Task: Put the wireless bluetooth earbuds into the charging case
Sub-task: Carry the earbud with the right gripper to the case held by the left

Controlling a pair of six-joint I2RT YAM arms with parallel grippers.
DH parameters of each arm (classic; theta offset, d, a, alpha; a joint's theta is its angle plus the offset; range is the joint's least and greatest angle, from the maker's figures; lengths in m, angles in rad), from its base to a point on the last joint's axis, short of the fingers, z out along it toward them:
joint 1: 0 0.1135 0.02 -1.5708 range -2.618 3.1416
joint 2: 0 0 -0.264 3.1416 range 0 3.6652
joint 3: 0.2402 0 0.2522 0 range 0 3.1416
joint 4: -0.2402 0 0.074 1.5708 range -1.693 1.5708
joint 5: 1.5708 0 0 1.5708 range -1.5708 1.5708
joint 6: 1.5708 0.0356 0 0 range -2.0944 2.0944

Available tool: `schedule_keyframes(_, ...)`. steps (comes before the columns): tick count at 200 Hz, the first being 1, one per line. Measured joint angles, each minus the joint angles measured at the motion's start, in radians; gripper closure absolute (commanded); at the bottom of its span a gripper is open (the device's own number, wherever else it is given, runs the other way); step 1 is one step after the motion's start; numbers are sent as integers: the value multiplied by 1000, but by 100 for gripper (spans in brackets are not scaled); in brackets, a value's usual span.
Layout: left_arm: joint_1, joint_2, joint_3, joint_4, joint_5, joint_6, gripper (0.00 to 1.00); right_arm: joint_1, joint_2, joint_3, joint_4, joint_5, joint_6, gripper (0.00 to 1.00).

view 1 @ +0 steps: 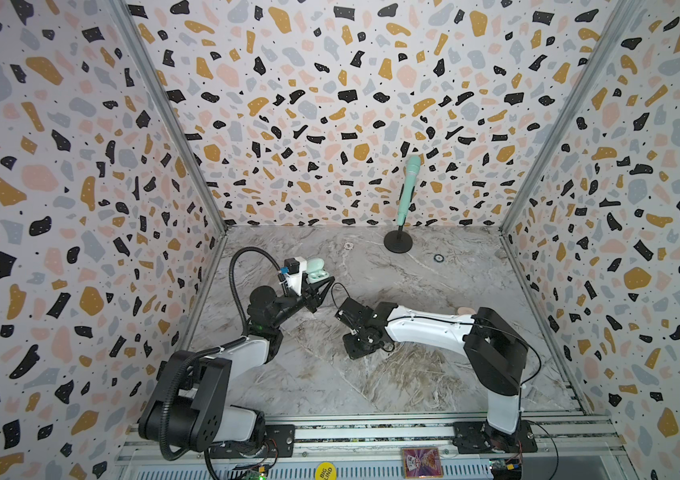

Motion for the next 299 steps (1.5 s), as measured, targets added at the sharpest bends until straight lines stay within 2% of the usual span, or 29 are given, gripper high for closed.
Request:
schedule_keyframes(46,-58,26,4,5,5,6,69,-69,-196,-113,62,-54,8,87)
schedule_keyframes(79,-127,98,53,6,18,13,69,-143,-322,-192,101,-113,8,87)
schedule_keyframes(170,-295,297,215,125,33,18,69,-345,-666,-218,129,-282,1,87)
schedule_keyframes(216,-366,396,217,237,52,8,68,-398,-720,-218,143,-359,-22,87)
schedule_keyframes(299,-469,402,297,285,69,8,68,-426,-730,-218,282,-478,2,87)
